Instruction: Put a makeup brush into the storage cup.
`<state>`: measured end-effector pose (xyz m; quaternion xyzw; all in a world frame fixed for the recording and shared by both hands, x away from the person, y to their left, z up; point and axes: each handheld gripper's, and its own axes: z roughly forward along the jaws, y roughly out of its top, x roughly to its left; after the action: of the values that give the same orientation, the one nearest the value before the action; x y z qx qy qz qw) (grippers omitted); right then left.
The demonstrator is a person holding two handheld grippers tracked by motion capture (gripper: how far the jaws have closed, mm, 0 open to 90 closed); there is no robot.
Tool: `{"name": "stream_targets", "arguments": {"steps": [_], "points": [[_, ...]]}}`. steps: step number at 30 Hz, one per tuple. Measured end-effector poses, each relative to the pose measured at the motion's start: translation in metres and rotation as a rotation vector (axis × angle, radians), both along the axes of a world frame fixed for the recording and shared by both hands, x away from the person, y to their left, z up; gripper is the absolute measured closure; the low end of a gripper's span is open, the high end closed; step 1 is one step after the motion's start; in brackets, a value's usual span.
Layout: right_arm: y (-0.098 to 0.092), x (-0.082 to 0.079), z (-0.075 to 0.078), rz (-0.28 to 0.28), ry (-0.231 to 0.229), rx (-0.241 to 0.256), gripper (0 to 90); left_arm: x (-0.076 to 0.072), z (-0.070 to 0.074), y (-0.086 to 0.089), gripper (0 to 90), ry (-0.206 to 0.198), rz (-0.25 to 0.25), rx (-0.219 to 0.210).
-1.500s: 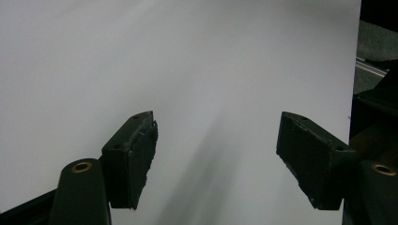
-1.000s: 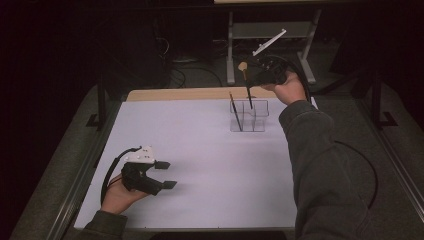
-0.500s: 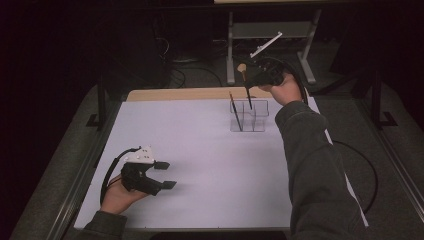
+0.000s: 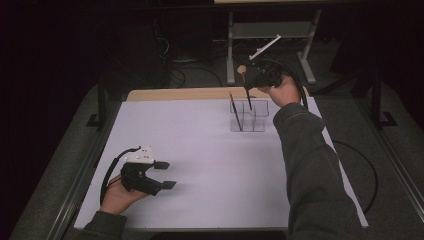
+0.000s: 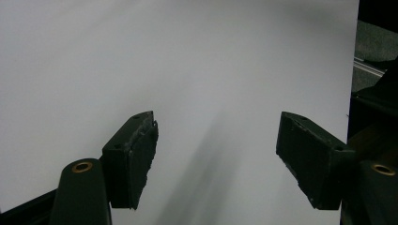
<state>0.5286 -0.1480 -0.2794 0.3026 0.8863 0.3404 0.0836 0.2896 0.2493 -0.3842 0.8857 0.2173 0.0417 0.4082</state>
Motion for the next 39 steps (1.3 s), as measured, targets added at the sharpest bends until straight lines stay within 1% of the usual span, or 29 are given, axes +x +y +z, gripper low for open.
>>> {"name": "stream_targets", "arguments": {"steps": [5, 11, 18, 19, 23, 35, 39], "points": [[0.000, -0.001, -0.004, -0.002, 0.007, 0.000, 82.9, 0.000, 0.000, 0.000, 28.1, -0.001, 0.000, 0.007], [-0.002, -0.002, -0.010, -0.009, 0.014, 0.004, 82.9, -0.001, -0.001, -0.001, 28.1, 0.006, 0.006, -0.002], [-0.004, -0.004, -0.013, -0.013, 0.017, 0.002, 82.9, 0.000, -0.002, -0.001, 27.3, 0.003, 0.004, 0.001], [-0.004, -0.004, -0.013, -0.018, 0.026, 0.005, 82.9, 0.000, -0.002, -0.001, 27.4, 0.003, 0.004, 0.002], [-0.005, -0.005, -0.015, -0.020, 0.021, 0.010, 82.8, -0.001, -0.001, -0.001, 27.4, 0.007, 0.005, -0.001], [-0.007, -0.007, -0.023, -0.029, 0.034, 0.018, 82.8, -0.001, -0.001, -0.002, 27.4, 0.007, 0.006, 0.001], [-0.007, -0.008, -0.024, -0.036, 0.037, 0.010, 82.8, -0.001, -0.002, -0.001, 27.3, 0.004, 0.002, 0.004]]}}
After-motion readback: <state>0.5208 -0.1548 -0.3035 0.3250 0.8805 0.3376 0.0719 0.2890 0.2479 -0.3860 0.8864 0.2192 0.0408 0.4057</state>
